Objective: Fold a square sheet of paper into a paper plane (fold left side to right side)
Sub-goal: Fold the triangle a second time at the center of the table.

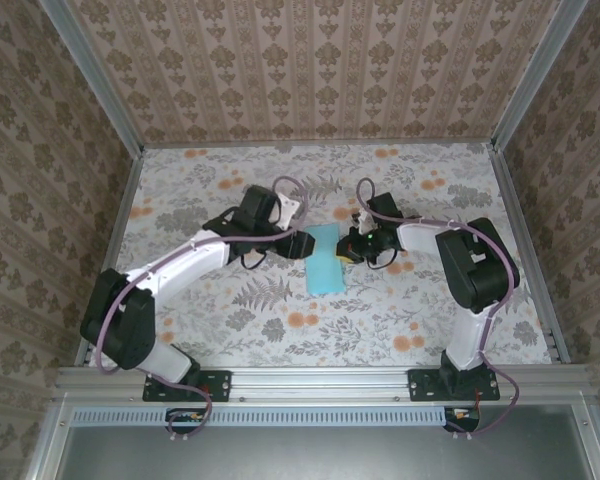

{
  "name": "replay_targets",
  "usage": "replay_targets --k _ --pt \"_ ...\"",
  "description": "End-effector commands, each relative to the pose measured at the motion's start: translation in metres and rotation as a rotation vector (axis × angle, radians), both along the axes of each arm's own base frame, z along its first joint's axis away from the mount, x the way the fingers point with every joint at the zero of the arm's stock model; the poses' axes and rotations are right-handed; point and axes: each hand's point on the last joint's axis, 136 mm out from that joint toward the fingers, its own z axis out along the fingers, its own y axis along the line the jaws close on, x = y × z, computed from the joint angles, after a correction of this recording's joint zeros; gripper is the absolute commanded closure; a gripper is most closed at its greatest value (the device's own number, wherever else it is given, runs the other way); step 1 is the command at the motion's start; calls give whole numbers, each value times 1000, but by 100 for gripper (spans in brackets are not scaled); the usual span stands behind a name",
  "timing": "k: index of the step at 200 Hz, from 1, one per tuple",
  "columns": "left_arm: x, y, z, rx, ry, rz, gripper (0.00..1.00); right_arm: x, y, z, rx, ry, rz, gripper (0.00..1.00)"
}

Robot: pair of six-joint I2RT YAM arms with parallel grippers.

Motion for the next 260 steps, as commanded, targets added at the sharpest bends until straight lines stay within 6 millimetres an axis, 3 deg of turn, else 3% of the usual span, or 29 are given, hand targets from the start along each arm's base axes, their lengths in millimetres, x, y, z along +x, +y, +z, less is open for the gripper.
replay_targets --k 1,36,87,124,176,225,260 --pt "-26 -5 -10 97 -63 -87 37 7 2 5 5 45 -13 92" --pt "-50 -32 -24 170 -90 -159 32 12 3 4 -4 77 -15 92" --pt "-57 -66 -46 270 -107 -213 25 14 5 2 3 97 -12 92" --pt "-50 -71 -69 391 -115 -185 20 14 6 2 5 102 -10 92" --pt "-38 -73 -85 530 -174 -147 21 11 6 -1 8 113 -9 92" --pt "-30 -74 -89 566 -197 -126 32 10 6 -2 8 118 -10 92" --pt "-29 -74 -90 570 -201 -124 61 9 4 -4 -2 122 -9 92"
